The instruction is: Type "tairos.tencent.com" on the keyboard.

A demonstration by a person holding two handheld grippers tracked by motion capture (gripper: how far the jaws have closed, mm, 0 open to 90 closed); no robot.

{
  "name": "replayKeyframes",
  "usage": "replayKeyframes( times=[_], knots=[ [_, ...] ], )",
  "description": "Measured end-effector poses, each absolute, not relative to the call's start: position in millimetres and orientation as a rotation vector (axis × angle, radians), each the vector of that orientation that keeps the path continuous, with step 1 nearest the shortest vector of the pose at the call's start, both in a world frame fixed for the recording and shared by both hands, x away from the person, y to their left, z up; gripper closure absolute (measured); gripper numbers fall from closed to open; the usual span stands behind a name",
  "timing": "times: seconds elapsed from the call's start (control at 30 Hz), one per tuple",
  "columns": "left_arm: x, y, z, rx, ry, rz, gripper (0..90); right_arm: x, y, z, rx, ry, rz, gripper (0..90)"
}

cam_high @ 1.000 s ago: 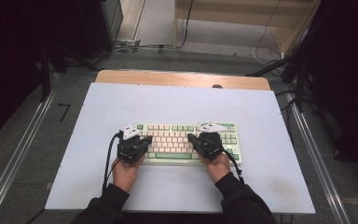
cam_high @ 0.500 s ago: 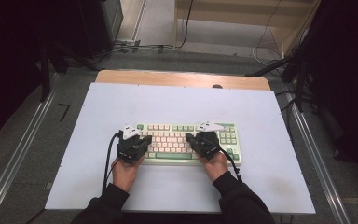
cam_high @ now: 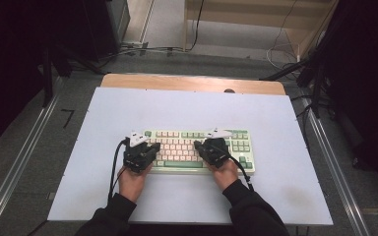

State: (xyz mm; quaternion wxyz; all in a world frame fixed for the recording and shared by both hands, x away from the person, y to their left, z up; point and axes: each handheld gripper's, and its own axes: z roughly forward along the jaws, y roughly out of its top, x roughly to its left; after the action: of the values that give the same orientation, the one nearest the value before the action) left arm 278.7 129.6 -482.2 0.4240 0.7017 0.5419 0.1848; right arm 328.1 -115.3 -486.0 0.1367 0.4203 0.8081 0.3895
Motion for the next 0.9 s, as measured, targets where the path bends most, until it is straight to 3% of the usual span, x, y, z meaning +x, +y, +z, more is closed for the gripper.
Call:
replayKeyframes(
  times=[0.9],
  knots=[
    [289, 108, -483, 1.755, 1.334, 0.446, 90.0, 326, -126, -474, 1.241, 2.316, 1.174, 87.8]
  ],
)
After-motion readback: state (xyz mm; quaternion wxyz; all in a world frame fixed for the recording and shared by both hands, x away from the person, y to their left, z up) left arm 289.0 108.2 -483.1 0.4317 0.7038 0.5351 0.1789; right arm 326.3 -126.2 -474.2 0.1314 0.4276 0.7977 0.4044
